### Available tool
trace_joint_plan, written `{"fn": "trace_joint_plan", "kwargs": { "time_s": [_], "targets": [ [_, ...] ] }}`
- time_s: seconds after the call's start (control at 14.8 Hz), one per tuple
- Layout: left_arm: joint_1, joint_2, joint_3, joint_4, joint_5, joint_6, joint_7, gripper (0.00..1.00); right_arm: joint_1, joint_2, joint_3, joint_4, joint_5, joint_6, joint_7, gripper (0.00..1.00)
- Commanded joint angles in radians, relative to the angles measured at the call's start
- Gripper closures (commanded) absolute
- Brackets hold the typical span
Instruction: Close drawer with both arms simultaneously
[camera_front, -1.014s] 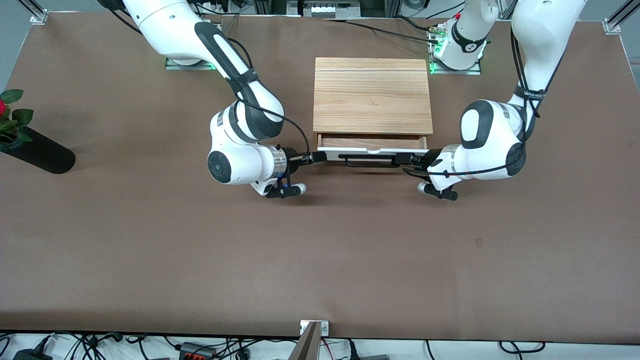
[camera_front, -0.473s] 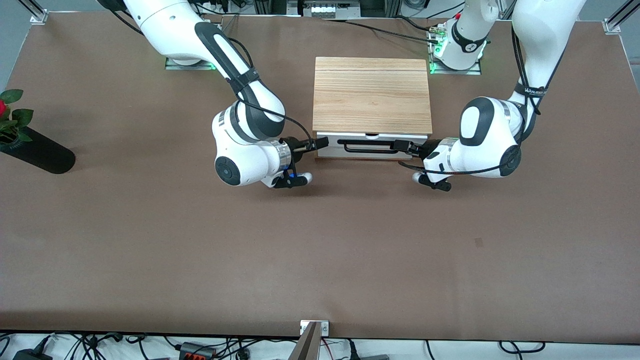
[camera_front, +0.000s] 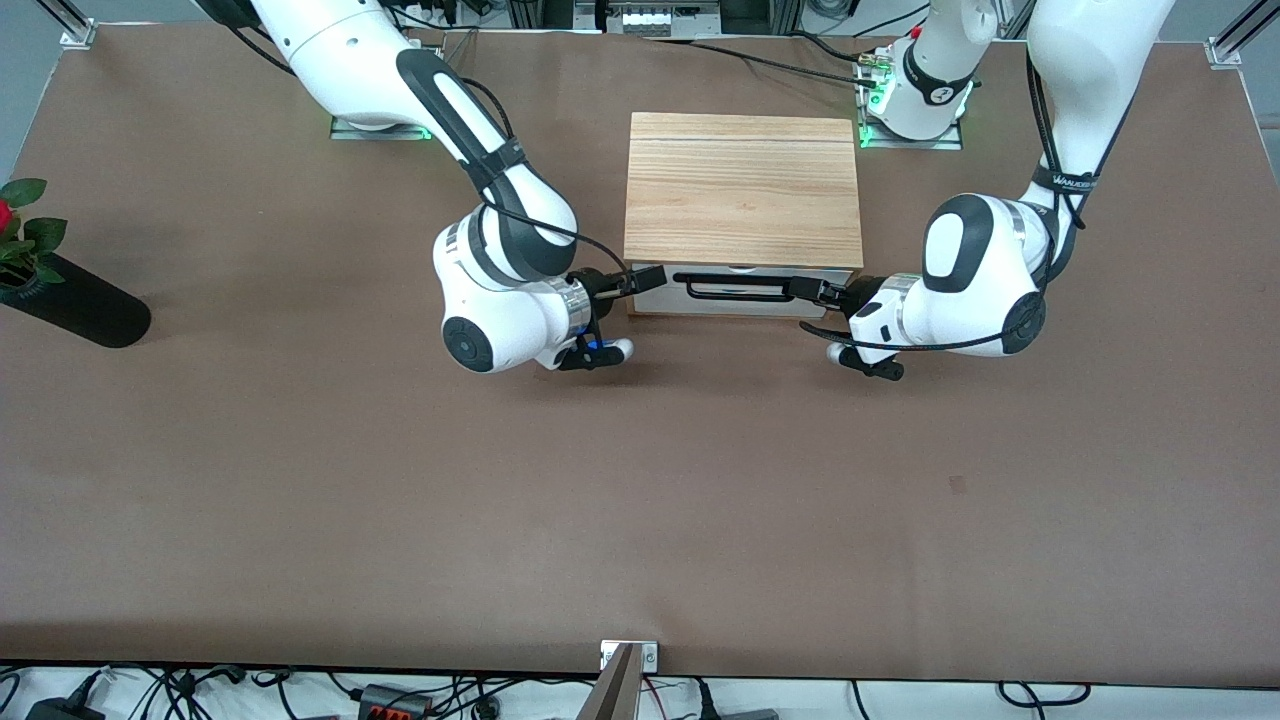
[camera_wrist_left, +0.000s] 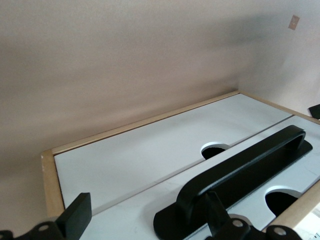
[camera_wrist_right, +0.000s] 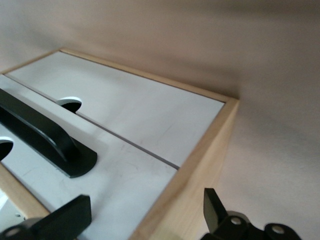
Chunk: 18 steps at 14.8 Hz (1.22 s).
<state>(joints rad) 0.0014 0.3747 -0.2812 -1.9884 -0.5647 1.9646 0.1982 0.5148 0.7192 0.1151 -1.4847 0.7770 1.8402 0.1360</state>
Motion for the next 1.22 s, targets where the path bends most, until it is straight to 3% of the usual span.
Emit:
{"fn": "trace_joint_plan", "kwargs": {
  "time_s": [0.0,0.27,0.74,1.15],
  "targets": [
    [0.017,-0.027,0.008,0.072,-0.012,-0.065,0.01,0.0,0.014,0.016,0.015,0.0,0.005,-0.055,-0.019,0.0],
    [0.092,-0.016,0.013,0.236,0.043,-0.206,0.007,0.0,-0.036,0.016,0.012,0.007,0.004,-0.042,-0.055,0.0],
    [0.095,-0.002,0.013,0.554,0.42,-0.393,-0.013,0.0,-0.174,0.023,0.006,0.173,-0.01,-0.055,-0.055,0.0],
    [0.101,-0.011,0.026,0.764,0.713,-0.668,-0.083,0.0,-0.18,0.017,-0.064,0.302,-0.172,-0.056,0.051,0.0]
  ]
}}
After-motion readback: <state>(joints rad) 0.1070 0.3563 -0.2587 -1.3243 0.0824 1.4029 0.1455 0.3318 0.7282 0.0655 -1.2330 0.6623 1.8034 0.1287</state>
